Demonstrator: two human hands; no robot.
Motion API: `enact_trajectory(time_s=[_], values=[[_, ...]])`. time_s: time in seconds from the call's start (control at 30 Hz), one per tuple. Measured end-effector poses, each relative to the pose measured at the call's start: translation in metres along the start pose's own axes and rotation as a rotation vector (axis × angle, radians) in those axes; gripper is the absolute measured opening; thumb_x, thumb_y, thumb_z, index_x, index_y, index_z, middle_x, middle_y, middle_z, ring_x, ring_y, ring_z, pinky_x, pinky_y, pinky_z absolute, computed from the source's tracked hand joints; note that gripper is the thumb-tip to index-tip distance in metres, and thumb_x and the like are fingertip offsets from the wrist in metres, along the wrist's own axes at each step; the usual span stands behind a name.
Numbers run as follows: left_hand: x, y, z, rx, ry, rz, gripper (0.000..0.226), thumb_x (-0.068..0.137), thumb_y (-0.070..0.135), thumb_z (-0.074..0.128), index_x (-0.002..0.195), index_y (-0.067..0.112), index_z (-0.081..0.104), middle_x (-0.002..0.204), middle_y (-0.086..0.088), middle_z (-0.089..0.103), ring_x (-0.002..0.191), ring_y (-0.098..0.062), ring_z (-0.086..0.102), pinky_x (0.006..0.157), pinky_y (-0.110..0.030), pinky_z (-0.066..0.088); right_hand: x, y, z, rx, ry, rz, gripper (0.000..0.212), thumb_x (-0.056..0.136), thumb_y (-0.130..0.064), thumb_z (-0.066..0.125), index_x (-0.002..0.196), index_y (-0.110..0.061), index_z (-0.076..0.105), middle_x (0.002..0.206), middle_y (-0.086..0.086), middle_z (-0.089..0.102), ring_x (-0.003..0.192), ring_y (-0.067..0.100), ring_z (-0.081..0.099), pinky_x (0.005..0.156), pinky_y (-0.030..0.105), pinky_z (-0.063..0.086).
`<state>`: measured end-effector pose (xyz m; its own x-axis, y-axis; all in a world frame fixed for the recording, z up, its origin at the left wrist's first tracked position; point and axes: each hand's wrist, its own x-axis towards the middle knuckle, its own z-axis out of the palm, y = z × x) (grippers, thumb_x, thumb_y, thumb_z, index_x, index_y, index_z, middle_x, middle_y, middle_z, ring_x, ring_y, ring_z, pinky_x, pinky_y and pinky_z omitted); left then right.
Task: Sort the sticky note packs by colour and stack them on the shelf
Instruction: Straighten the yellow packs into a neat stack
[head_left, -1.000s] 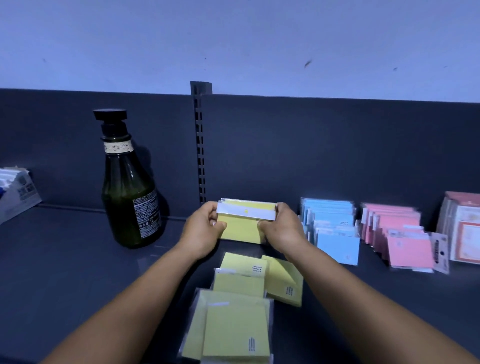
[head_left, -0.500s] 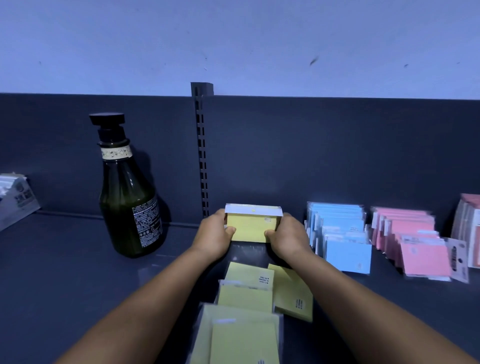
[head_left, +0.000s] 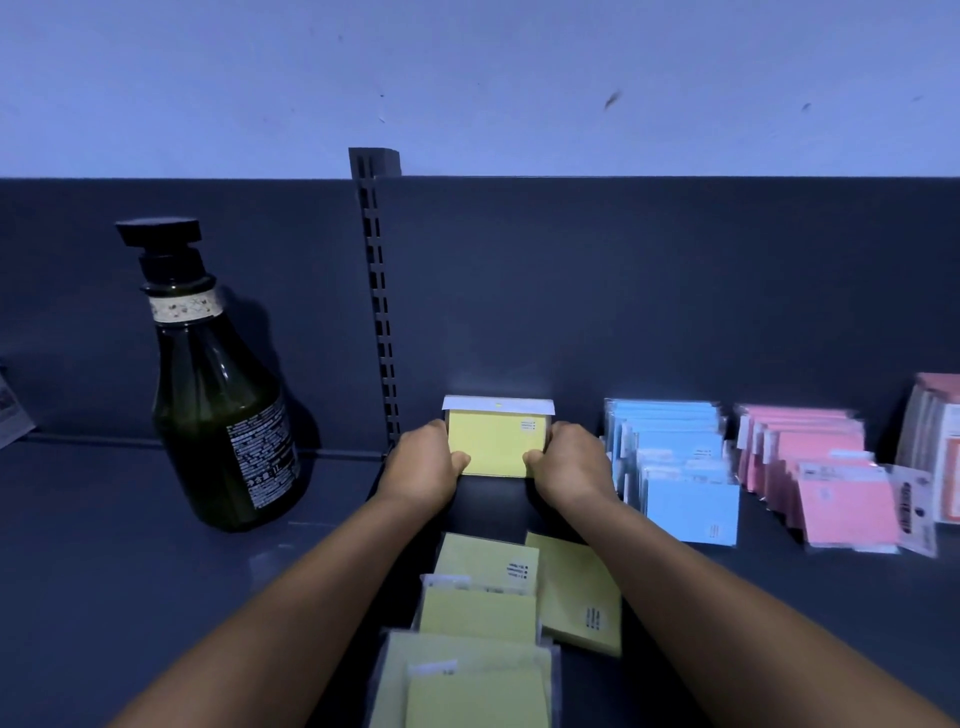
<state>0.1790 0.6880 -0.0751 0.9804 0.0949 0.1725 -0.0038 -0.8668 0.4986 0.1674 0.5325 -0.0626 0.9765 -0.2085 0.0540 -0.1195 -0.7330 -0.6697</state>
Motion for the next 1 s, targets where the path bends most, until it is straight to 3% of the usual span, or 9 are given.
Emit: enact_trajectory(time_s=[0.47, 0.63, 0.73, 0.87, 1.0], values=[[-0.02, 0.009, -0.018, 0.066, -0.092, -0.011, 0.035, 0.088, 0.029, 0.065, 0.109, 0.005, 0.051, 0.111, -0.013, 0.062, 0.1, -0.03, 0.058, 0.074, -0.03, 0.043, -0.024, -0.011, -0.017, -0.115, -0.079, -0.001, 0.014, 0.09, -0.018, 0.061, 0.098, -0.008, 0.057, 0.105, 0.011, 0.065, 0.082, 0.026, 0.053, 0.066, 0.027, 0.038], [-0.039, 0.012, -0.034, 0.063, -0.116, 0.001, 0.027, 0.091, 0.032, 0.061, 0.092, 0.011, 0.046, 0.097, -0.007, 0.057, 0.087, -0.024, 0.051, 0.073, -0.029, 0.04, -0.046, -0.014, -0.032, -0.143, -0.103, -0.051, 0.015, 0.093, -0.024, 0.058, 0.095, -0.01, 0.051, 0.094, 0.005, 0.055, 0.082, 0.025, 0.049, 0.066, 0.027, 0.036], [-0.054, 0.011, -0.046, 0.057, -0.169, 0.041, 0.03, 0.09, 0.039, 0.059, 0.079, 0.013, 0.05, 0.085, -0.002, 0.058, 0.081, -0.022, 0.053, 0.068, -0.03, 0.041, -0.062, -0.015, -0.04, -0.19, -0.145, -0.101, 0.028, 0.093, -0.038, 0.055, 0.106, -0.013, 0.055, 0.105, 0.006, 0.059, 0.094, 0.025, 0.055, 0.074, 0.029, 0.042], [-0.079, 0.008, -0.06, 0.03, -0.379, 0.083, 0.049, 0.087, 0.057, 0.053, 0.082, 0.01, 0.065, 0.073, 0.0, 0.062, 0.072, -0.02, 0.057, 0.065, -0.027, 0.043, -0.083, -0.013, -0.05, -0.143, -0.341, -0.184, 0.068, 0.085, -0.053, 0.061, 0.142, -0.018, 0.044, 0.145, -0.001, 0.047, 0.131, 0.019, 0.046, 0.106, 0.029, 0.037], [-0.104, 0.006, -0.076, 0.108, -0.51, 0.164, 0.067, 0.079, 0.07, 0.053, 0.112, 0.011, 0.059, 0.108, -0.009, 0.065, 0.104, -0.027, 0.061, 0.087, -0.033, 0.047, -0.111, -0.011, -0.066, -0.154, -0.565, -0.272, 0.086, 0.077, -0.057, 0.068, 0.148, -0.028, 0.03, 0.151, -0.01, 0.036, 0.137, 0.013, 0.038, 0.108, 0.024, 0.032]])
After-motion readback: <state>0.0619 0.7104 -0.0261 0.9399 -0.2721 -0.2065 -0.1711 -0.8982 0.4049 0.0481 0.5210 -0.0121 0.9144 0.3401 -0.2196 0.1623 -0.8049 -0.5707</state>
